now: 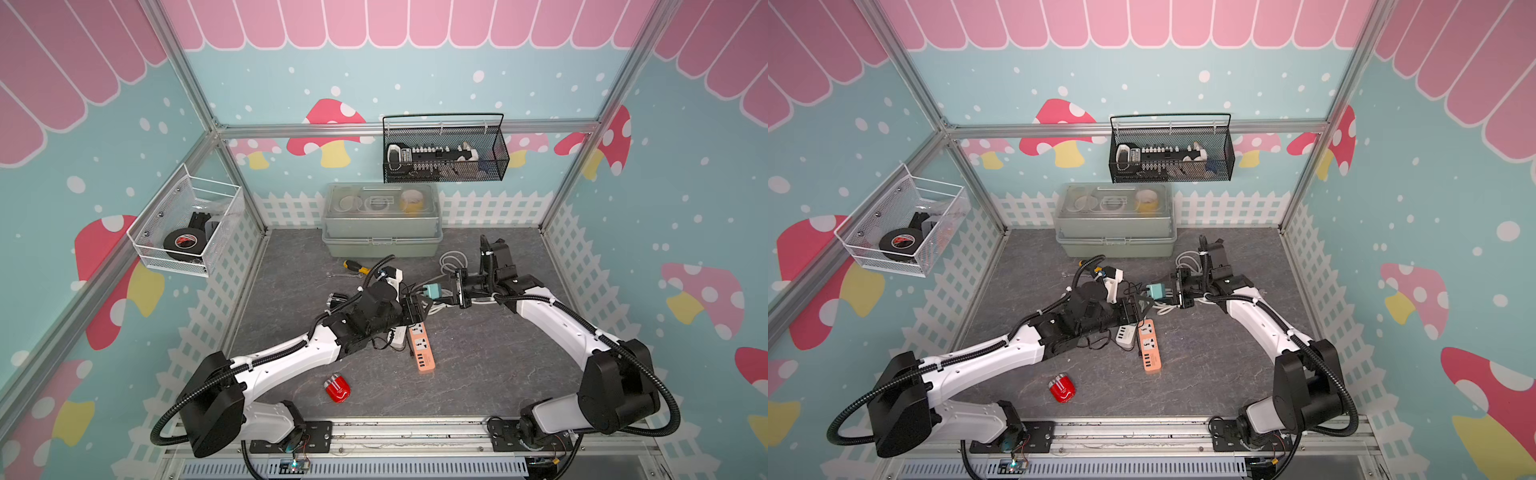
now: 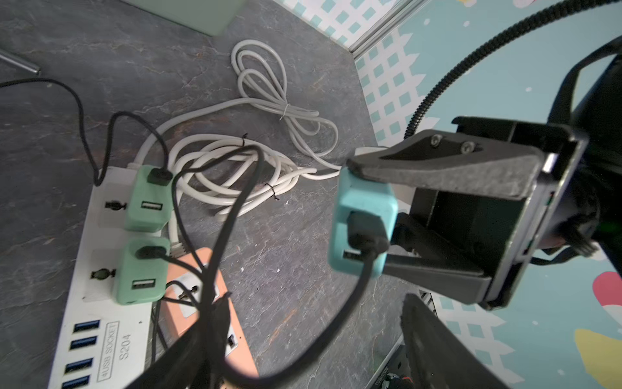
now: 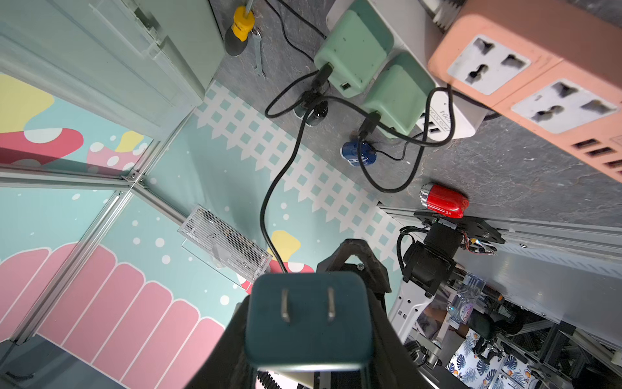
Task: Charge the electric shaver
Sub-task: Insert the plug into the socket.
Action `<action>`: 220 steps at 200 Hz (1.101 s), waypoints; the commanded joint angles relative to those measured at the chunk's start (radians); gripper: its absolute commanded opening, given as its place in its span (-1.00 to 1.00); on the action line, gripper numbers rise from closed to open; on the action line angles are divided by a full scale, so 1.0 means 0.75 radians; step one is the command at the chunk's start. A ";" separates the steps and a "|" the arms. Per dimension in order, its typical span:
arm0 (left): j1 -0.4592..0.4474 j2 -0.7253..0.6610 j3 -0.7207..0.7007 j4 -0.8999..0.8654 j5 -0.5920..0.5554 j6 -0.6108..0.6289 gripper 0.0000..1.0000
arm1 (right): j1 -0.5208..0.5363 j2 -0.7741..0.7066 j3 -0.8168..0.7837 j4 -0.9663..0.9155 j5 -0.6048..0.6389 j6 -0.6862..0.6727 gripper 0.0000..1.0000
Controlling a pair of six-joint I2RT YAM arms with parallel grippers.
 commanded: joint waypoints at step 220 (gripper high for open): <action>-0.004 0.078 0.212 -0.134 0.067 0.038 -1.00 | 0.003 -0.157 -0.091 0.087 0.036 0.039 0.00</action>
